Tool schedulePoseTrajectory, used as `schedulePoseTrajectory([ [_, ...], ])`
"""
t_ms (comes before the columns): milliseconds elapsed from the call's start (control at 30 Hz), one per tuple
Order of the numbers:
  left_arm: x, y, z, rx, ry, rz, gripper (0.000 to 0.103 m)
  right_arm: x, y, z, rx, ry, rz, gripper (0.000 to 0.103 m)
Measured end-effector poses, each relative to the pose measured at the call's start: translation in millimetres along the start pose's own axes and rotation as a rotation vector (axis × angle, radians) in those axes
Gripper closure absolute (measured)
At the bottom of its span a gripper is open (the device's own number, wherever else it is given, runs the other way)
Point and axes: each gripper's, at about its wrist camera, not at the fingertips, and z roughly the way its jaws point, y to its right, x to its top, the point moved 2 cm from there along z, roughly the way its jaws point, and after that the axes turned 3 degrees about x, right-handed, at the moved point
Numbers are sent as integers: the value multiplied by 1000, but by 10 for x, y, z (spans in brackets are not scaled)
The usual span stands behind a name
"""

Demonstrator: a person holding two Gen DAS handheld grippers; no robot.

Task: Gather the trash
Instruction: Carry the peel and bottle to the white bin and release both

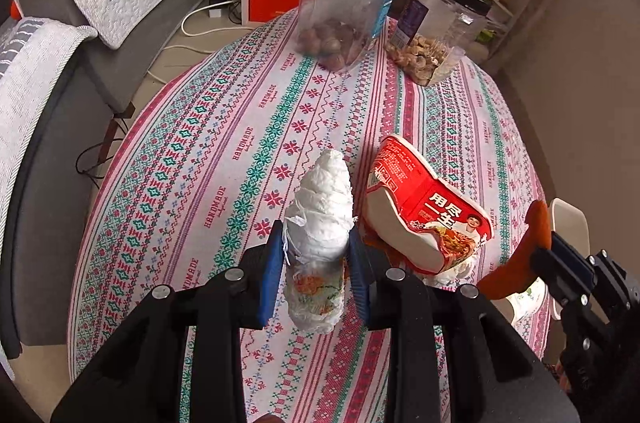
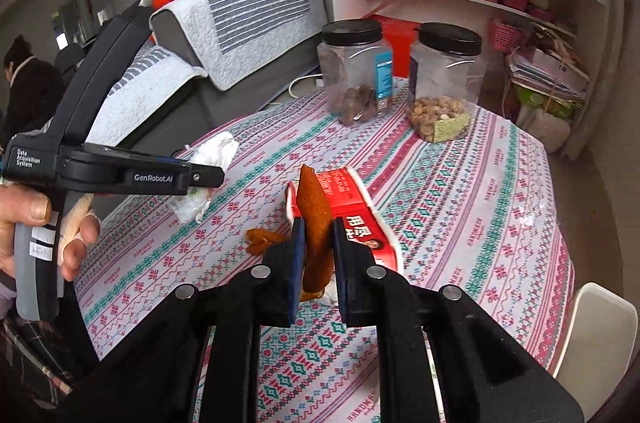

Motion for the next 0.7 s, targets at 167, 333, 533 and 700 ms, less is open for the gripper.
schedulePoseTrajectory([
  [167,-14,147,-10,-9,13,19,73,-3,232,-158,-74,35,36,90],
  [333,-35,289,-17,-21,22,38,73,-29,493,-334,-159,67,80,90],
  [533,-60,479,-48,-32,40,64,73,-133,907,-583,-273,78,192,90],
  [700,-113,693,-74,-41,46,102,73,-317,1380,-900,-404,77,336,90],
])
